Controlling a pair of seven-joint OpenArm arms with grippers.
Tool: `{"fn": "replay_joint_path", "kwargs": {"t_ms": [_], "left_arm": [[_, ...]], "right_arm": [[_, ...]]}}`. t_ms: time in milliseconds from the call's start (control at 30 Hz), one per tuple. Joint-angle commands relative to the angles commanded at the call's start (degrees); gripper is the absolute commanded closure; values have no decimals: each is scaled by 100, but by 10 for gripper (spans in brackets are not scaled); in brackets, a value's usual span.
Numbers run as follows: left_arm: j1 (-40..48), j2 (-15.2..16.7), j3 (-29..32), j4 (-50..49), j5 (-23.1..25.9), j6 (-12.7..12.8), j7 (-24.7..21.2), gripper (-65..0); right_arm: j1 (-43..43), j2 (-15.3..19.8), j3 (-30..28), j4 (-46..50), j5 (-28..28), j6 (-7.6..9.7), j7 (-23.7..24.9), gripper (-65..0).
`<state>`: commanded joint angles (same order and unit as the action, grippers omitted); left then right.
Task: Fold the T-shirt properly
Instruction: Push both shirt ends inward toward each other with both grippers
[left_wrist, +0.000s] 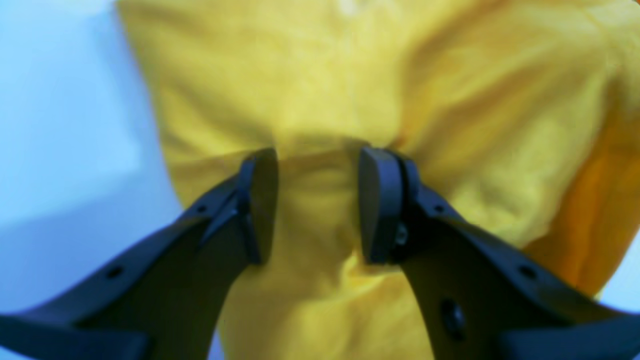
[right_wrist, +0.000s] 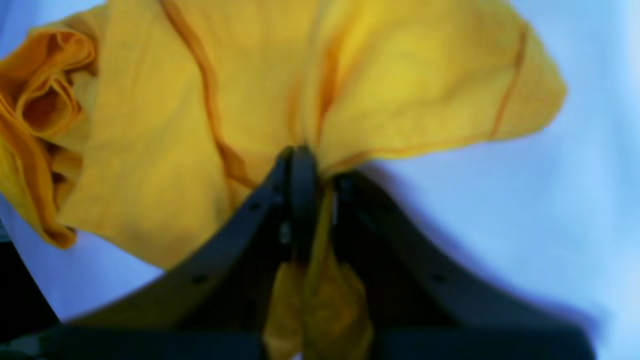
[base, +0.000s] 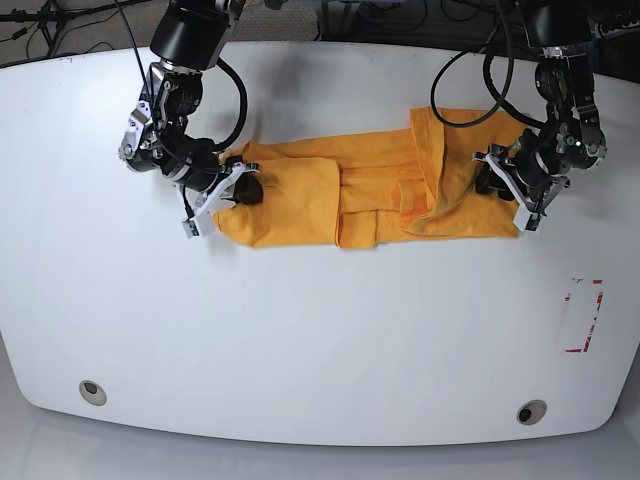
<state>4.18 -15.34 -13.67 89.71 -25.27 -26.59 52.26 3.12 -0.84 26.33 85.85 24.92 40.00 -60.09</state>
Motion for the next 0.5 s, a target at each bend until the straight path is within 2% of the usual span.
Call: {"fn": "replay_joint_path", "kwargs": {"t_ms": [100, 500], "left_arm": [[-18, -9, 193, 0, 9, 0, 0, -253], [-202, 35, 1222, -44, 9, 18, 0, -253]], "right_arm": [[-211, 35, -9, 352, 0, 0, 0, 0], [-1116, 193, -18, 2382, -26, 0, -264, 0]]}}
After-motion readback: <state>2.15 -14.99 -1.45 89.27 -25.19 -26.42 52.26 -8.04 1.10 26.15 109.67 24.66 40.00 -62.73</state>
